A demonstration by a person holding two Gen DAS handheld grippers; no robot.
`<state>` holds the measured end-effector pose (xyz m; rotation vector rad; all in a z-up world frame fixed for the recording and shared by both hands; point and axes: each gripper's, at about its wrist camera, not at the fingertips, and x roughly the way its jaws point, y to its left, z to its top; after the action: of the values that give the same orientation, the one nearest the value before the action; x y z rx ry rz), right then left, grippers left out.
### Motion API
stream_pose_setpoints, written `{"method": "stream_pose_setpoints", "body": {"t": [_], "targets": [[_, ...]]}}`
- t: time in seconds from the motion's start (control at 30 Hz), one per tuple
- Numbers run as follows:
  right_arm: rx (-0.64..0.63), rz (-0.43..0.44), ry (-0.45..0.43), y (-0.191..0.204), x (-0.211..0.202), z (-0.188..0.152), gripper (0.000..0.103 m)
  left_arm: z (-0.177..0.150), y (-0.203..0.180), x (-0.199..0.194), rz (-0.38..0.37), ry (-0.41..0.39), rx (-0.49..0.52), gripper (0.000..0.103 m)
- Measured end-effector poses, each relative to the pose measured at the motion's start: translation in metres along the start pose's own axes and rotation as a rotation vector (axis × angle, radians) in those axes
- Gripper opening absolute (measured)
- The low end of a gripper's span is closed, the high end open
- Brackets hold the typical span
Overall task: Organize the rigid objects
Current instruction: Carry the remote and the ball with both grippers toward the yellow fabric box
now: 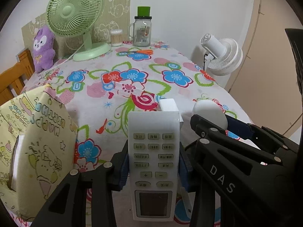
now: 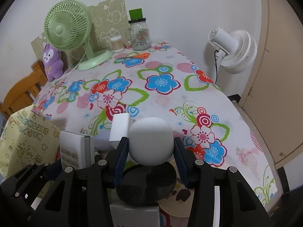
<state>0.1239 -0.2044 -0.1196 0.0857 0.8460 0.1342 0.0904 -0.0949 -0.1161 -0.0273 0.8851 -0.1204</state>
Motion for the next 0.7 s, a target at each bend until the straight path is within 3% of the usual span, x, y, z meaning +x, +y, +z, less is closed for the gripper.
{"method": "stream_pose_setpoints", "body": {"t": [0.7], "targets": [[0.001,-0.004,-0.094,0.008,-0.052,0.001,0.05,0.002,-0.004,-0.044,-0.023,-0.073,0.017,0.045]]}}
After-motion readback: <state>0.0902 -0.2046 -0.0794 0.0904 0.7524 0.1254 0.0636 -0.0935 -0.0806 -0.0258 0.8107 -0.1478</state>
